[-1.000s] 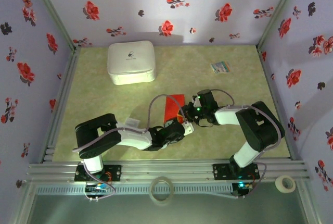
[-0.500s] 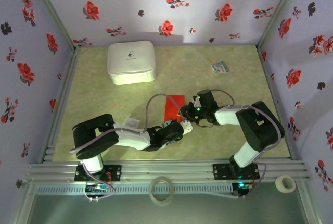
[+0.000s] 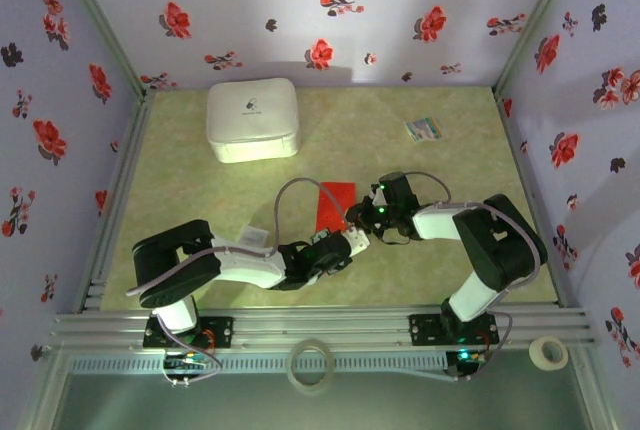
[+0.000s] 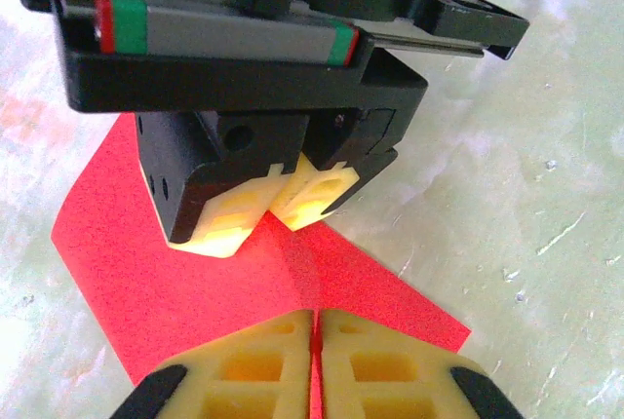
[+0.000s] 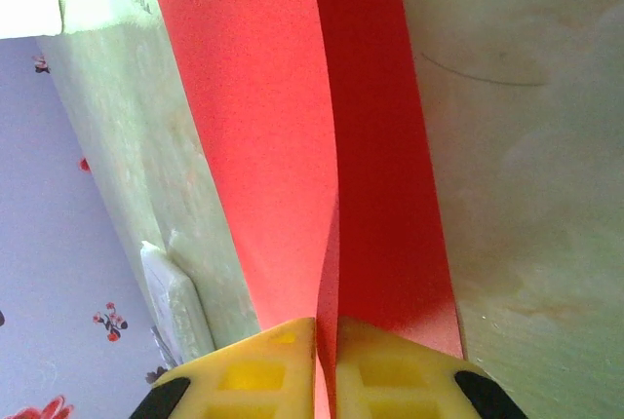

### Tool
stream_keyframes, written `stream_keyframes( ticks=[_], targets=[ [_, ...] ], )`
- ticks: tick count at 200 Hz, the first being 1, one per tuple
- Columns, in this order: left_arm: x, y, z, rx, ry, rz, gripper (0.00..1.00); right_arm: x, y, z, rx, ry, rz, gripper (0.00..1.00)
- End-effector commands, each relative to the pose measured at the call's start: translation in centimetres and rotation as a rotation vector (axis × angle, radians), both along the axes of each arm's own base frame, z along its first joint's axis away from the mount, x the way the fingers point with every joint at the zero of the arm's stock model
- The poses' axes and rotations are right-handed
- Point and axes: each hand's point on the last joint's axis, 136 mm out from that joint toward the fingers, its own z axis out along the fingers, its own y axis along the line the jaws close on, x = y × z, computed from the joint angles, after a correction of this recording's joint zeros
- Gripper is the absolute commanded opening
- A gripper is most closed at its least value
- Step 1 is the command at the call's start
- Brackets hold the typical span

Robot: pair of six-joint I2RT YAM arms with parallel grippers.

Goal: Fold a paper plane with a square sheet of paper (pick it up from the middle)
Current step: Fold the triangle a second time at the center of the table.

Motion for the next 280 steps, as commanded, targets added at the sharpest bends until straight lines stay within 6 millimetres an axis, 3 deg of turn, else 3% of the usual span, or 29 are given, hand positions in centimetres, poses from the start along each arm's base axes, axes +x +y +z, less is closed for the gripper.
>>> stream_keyframes(
  ticks=[1,11,47,71,96,118,146,178,202,243,280],
  targets=[
    [-0.3,0.2,0.4,-0.029,0.011,0.009,0.04,0.5,-0.3,0.1,-0.014,0.001,-0.023,0.13],
    [-0.3,0.3,0.3,-0.031,0.022,0.011,0.0,0.5,-0.3,0.1,-0.013,-0.001,-0.022,0.13],
    [-0.1,0.5,0.5,-0.102,0.13,0.023,0.0,0.2,-0.8,0.4,-0.045,-0.013,-0.018,0.19],
    [0.3,0.6,1.5,-0.271,0.337,0.03,0.0,-0.2,-2.9,1.0,-0.168,-0.045,-0.029,0.36],
    [0.9,0.7,2.4,-0.424,0.526,0.03,0.0,-1.0,-5.3,2.0,-0.276,-0.089,-0.053,0.43],
    [0.9,0.5,2.6,-0.476,0.631,0.015,0.0,-1.8,-5.5,2.9,-0.245,-0.111,-0.054,0.44],
    [1.3,0.4,2.5,-0.502,0.678,0.025,0.0,-2.9,-3.4,3.5,-0.119,-0.101,-0.018,0.3],
    [2.0,0.9,2.6,-0.533,0.689,0.059,0.0,-4.3,-1.1,2.4,-0.124,-0.074,0.057,0.1],
    [2.4,1.4,2.3,-0.53,0.693,0.079,0.0,-4.3,0.2,1.8,-0.11,-0.07,0.071,0.06],
    [2.8,1.7,2.2,-0.54,0.703,0.099,0.0,-4.7,0.3,-0.4,-0.152,-0.032,0.086,0.04],
    [2.8,1.6,2.1,-0.547,0.715,0.111,0.0,-5.8,-0.9,-2.9,-0.268,0.024,0.112,0.02]
  ],
)
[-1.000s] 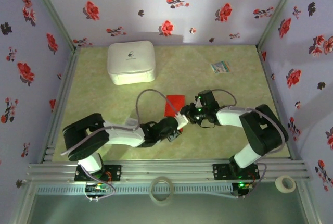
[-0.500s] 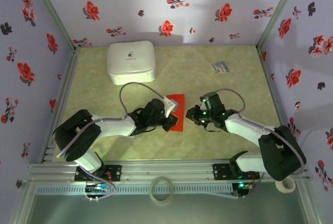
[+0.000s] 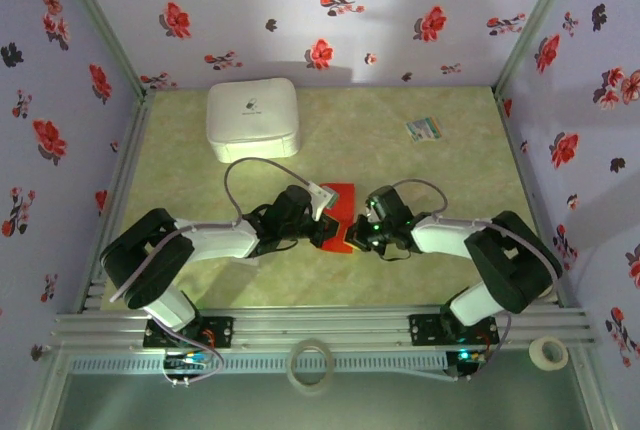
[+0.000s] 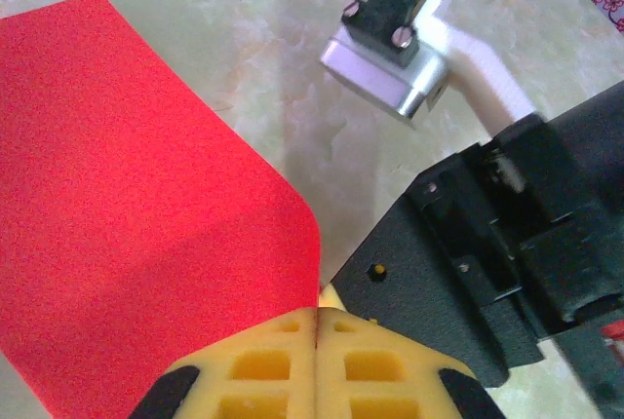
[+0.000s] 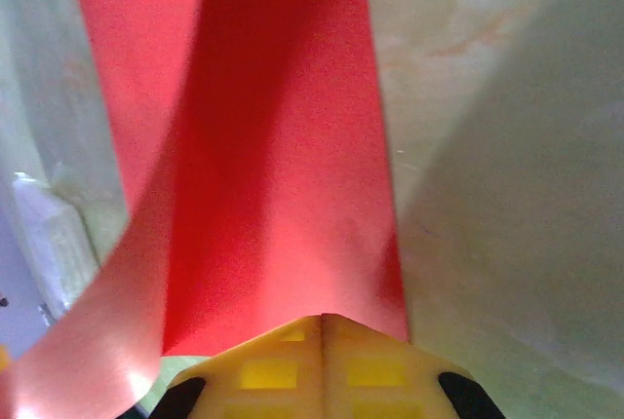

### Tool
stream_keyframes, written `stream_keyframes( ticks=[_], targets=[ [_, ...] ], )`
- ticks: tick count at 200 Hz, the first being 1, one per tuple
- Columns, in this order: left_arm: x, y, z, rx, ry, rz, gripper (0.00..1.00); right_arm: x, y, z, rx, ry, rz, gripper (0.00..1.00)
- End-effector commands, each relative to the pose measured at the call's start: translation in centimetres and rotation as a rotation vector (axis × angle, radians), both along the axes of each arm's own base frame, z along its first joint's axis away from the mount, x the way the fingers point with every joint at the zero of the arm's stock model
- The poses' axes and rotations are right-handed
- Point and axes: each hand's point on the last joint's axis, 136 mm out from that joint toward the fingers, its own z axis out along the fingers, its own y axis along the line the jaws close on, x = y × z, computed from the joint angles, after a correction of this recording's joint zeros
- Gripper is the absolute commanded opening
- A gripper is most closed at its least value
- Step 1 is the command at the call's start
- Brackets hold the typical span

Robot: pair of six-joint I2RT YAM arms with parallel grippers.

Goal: Fold a paper plane with a square sheet of paper (pick it up from the middle)
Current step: Fold the triangle a second time at the center of the table.

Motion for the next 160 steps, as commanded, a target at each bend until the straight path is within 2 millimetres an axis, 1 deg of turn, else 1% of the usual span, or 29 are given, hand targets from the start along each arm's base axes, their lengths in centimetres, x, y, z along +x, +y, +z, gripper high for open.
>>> stream_keyframes(
  ticks=[1,19,32,70,88,114,140,160],
  targets=[
    [0.1,-0.1,-0.3,-0.018,0.024,0.01,0.0,-0.4,-0.9,-1.4,-0.09,0.022,0.006,0.02],
    [0.2,-0.2,-0.3,-0.028,0.036,0.021,0.0,-1.0,-2.6,-2.2,-0.192,0.031,0.026,0.02],
    [0.2,-0.2,-0.5,-0.031,0.05,0.032,0.0,-1.2,-3.5,-2.2,-0.245,0.023,0.044,0.02],
    [0.4,-0.9,-0.5,-0.068,0.107,0.057,0.0,-1.4,-4.1,-1.4,-0.254,0.014,0.076,0.02],
    [0.7,-1.2,-0.4,-0.095,0.133,0.081,0.0,-1.7,-4.8,-1.2,-0.273,0.018,0.078,0.03],
    [0.7,-1.4,-1.2,-0.106,0.178,0.109,0.0,-1.6,-5.3,-1.0,-0.272,0.012,0.07,0.03],
    [0.6,-1.4,-1.8,-0.126,0.199,0.126,0.0,-1.3,-4.8,-0.7,-0.234,0.001,0.067,0.04],
    [0.7,-1.4,-2.2,-0.132,0.209,0.134,0.0,-0.7,-3.8,0.3,-0.172,-0.026,0.051,0.06]
  ],
)
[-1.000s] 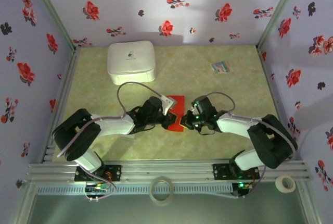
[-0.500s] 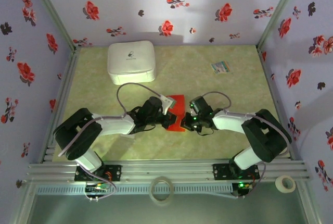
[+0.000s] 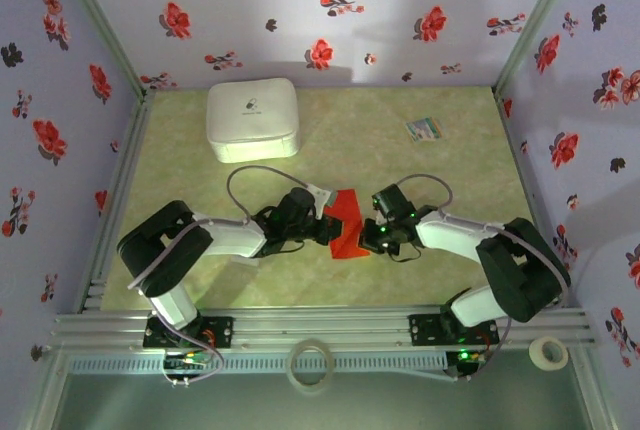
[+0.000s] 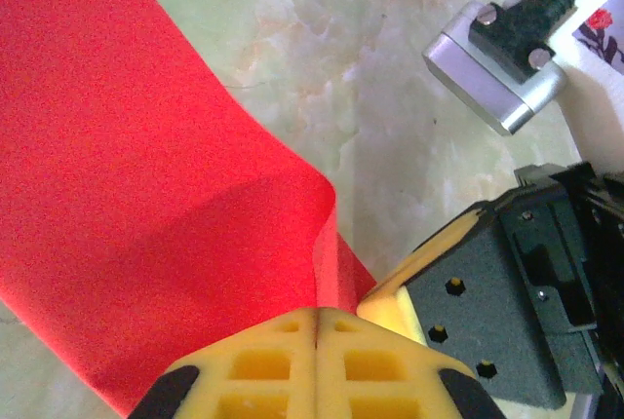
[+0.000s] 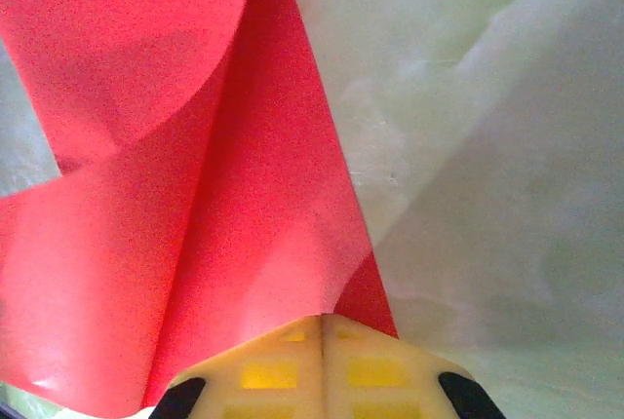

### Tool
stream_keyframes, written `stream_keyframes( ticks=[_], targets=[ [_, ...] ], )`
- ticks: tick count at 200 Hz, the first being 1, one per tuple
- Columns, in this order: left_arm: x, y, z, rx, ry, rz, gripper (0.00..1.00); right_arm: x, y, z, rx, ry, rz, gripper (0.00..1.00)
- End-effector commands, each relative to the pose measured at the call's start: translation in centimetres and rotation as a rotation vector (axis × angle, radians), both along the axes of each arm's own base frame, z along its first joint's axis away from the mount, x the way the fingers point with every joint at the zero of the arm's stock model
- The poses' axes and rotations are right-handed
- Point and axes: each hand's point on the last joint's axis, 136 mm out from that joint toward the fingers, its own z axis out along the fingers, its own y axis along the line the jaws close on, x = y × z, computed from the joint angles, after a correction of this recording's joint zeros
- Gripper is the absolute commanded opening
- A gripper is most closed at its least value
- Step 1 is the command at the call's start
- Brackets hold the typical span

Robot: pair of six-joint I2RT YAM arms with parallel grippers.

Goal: Fold a paper plane with a square sheet of paper (pick it up from the middle)
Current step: Fold the triangle a second time at the center of the table.

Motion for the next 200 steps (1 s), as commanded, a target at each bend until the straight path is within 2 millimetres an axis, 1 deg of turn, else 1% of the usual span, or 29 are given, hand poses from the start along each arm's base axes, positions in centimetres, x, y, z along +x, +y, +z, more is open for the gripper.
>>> stream_keyframes(
  ticks=[1,16,31,74,116,139,151,172,185,200],
  targets=[
    [0.1,-0.2,-0.4,-0.038,0.028,0.02,0.0,0.0,0.2,0.6,0.033,-0.014,-0.01,0.07],
    [0.1,-0.2,-0.6,-0.035,0.032,0.02,0.0,0.6,0.8,1.4,0.084,-0.041,-0.029,0.07],
    [0.2,-0.3,-0.6,-0.038,0.03,0.021,0.0,0.8,1.4,1.7,0.128,-0.047,-0.045,0.07],
    [0.2,-0.4,-0.4,-0.044,0.028,0.022,0.0,1.5,2.2,1.6,0.183,-0.045,-0.082,0.08],
    [0.2,-0.5,-0.1,-0.05,0.026,0.023,0.0,2.6,3.0,1.3,0.251,-0.054,-0.153,0.08],
    [0.2,-0.5,-0.1,-0.05,0.023,0.02,0.0,2.4,2.3,0.0,0.214,-0.044,-0.177,0.08],
    [0.2,-0.4,-0.1,-0.042,0.015,0.016,0.0,1.9,1.8,-0.7,0.181,-0.032,-0.17,0.07],
    [0.4,0.0,-0.5,-0.001,0.0,0.008,0.0,0.6,0.3,-2.0,0.081,-0.001,-0.136,0.05],
    [0.7,0.3,-0.8,0.034,-0.006,0.005,0.0,0.1,-0.5,-2.4,0.038,0.009,-0.116,0.04],
    [0.9,0.5,-1.1,0.062,-0.014,-0.002,0.01,-0.3,-0.8,-2.4,0.019,0.016,-0.085,0.03]
  ],
)
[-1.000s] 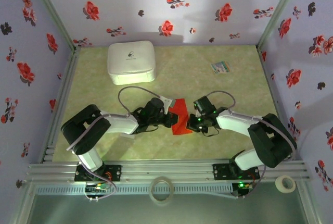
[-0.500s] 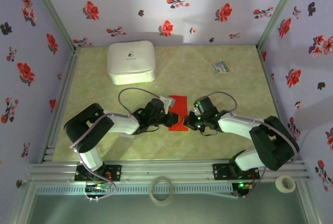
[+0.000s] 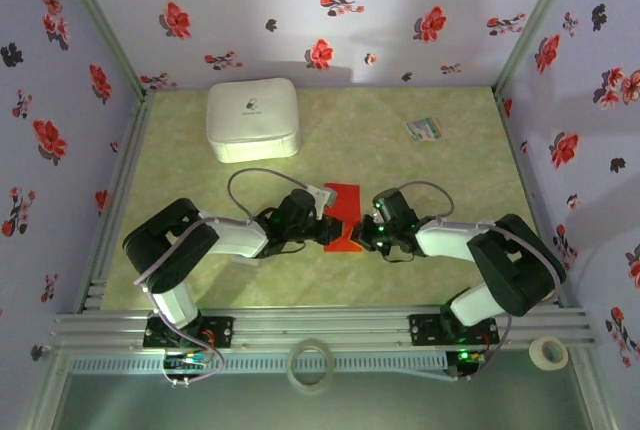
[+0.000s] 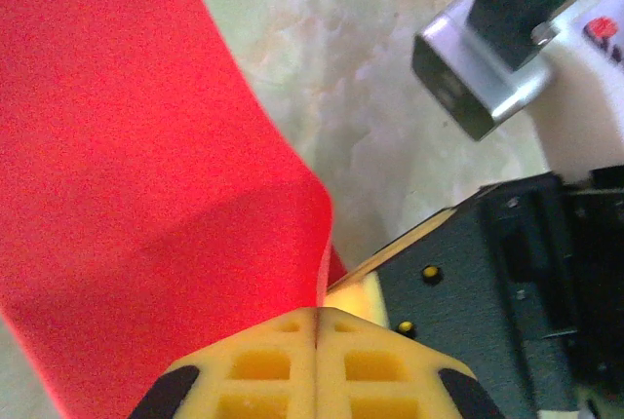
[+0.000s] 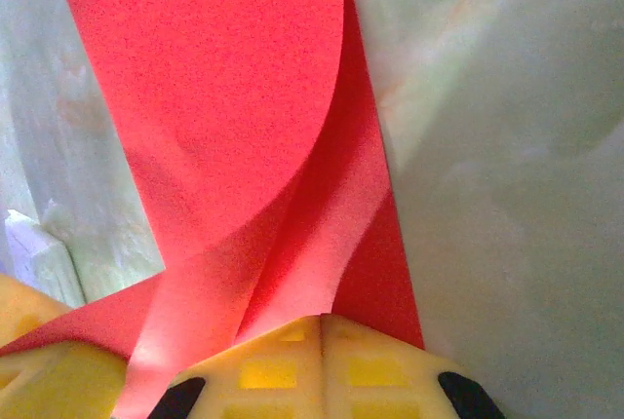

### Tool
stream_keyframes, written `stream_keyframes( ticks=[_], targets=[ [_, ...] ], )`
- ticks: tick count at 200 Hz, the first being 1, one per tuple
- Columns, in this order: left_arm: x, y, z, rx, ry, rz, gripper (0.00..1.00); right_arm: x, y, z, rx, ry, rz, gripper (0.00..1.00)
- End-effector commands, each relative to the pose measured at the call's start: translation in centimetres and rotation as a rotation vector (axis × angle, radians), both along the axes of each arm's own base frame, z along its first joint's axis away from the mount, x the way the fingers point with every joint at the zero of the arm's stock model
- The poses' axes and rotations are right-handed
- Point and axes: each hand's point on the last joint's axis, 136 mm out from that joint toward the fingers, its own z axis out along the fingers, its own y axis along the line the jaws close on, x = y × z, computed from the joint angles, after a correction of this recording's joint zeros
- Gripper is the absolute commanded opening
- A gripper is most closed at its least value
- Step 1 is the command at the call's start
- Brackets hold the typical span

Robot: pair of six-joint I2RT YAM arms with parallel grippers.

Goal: Fold a paper plane with a square sheet of paper (pick it up from the middle)
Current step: Fold the triangle a second time at the center of the table.

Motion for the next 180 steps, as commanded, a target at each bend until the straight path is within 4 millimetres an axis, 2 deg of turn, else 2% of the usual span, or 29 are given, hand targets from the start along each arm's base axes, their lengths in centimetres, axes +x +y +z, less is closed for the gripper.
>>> stream_keyframes(
  ticks=[1,107,180],
  targets=[
    [0.9,0.4,-0.2,0.056,-0.033,-0.015,0.01,-2.1,-2.8,-2.3,-0.151,0.073,0.033,0.03],
    [1.9,0.1,-1.6,0.106,-0.047,-0.036,0.03,-2.4,-3.0,-2.0,-0.179,0.085,0.113,0.03],
    [1.9,0.9,-3.3,0.156,-0.023,-0.022,0.02,-2.2,-3.2,-1.9,-0.182,0.086,0.11,0.03]
  ],
)
